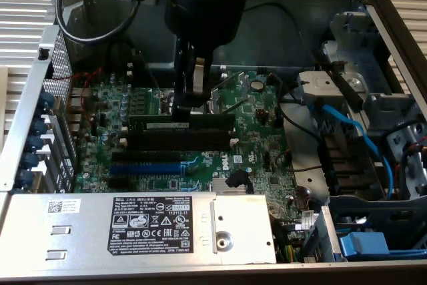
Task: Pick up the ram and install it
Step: 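Insert the ram into the slot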
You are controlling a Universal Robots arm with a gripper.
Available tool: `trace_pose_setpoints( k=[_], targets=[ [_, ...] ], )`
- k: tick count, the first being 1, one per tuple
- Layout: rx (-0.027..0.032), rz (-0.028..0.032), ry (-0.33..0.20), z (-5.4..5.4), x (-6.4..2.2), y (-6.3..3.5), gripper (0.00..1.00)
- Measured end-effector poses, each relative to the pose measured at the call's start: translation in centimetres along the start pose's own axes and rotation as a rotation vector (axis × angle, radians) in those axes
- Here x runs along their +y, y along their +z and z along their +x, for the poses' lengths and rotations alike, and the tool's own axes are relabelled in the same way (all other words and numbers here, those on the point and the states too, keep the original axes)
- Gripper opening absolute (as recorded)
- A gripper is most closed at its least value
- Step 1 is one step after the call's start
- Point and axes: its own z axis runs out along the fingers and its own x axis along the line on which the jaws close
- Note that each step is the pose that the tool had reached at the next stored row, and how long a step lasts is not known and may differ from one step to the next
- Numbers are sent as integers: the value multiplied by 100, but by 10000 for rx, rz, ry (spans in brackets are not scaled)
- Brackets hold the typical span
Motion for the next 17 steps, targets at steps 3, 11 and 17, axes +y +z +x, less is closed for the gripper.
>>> trace_pose_setpoints(
  k=[3, 11, 17],
  targets=[
    [1, -109, -5, -9, -16, 25, 12],
    [42, -114, -1, -75, -21, 51, 12],
    [65, -121, 4, -79, -26, 108, 12]
  ],
)
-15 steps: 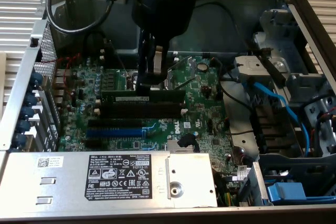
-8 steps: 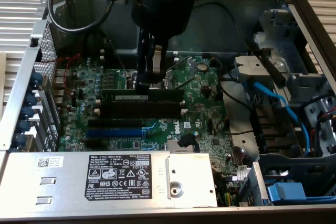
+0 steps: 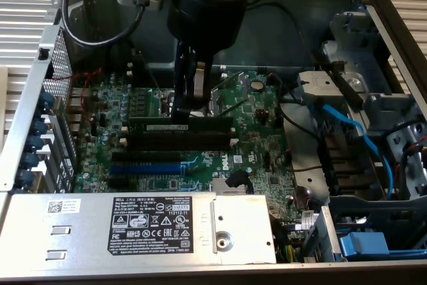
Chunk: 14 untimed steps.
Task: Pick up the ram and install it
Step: 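Insert the ram into the slot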
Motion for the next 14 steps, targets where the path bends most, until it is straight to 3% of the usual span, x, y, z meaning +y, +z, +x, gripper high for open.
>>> trace_pose_setpoints(
  k=[14],
  targets=[
    [-21, -56, 122, 5, 4, 34, 12]
  ],
)
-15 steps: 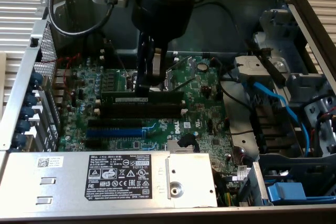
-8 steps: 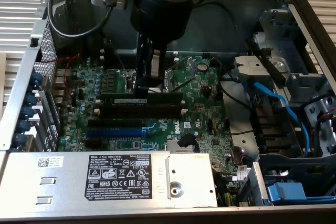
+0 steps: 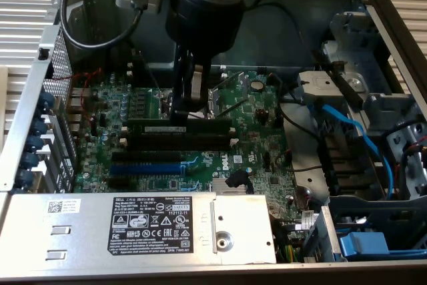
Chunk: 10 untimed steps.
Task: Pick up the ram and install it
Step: 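Insert the ram into the slot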
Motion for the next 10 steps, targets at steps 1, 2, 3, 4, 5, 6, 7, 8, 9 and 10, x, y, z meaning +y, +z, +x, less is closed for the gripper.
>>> trace_pose_setpoints(
  k=[1, 2, 3, 4, 5, 6, 7, 8, 9, 10],
  targets=[
    [0, -12, -2, 7, 0, 1, 12],
    [-1, -24, -2, 14, -1, 3, 12],
    [-2, -31, -3, 15, -3, 7, 12],
    [-1, -37, -1, 15, -3, 9, 12],
    [3, -44, -2, 15, -6, 9, 12],
    [3, -46, -2, 15, -6, 10, 12],
    [3, -49, -2, 16, -9, 10, 12],
    [1, -49, -4, 17, -16, 10, 12],
    [-1, -49, -4, 17, -22, 10, 12],
    [1, -51, -3, 17, -23, 10, 12]
  ],
)
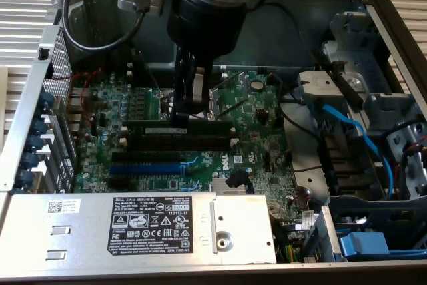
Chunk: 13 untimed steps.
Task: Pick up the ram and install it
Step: 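Insert the ram into the slot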
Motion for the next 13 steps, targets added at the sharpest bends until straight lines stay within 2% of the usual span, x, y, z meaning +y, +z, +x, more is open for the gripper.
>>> trace_pose_setpoints(
  k=[13],
  targets=[
    [2, -1, 1, 0, 5, 24, 12]
  ],
)
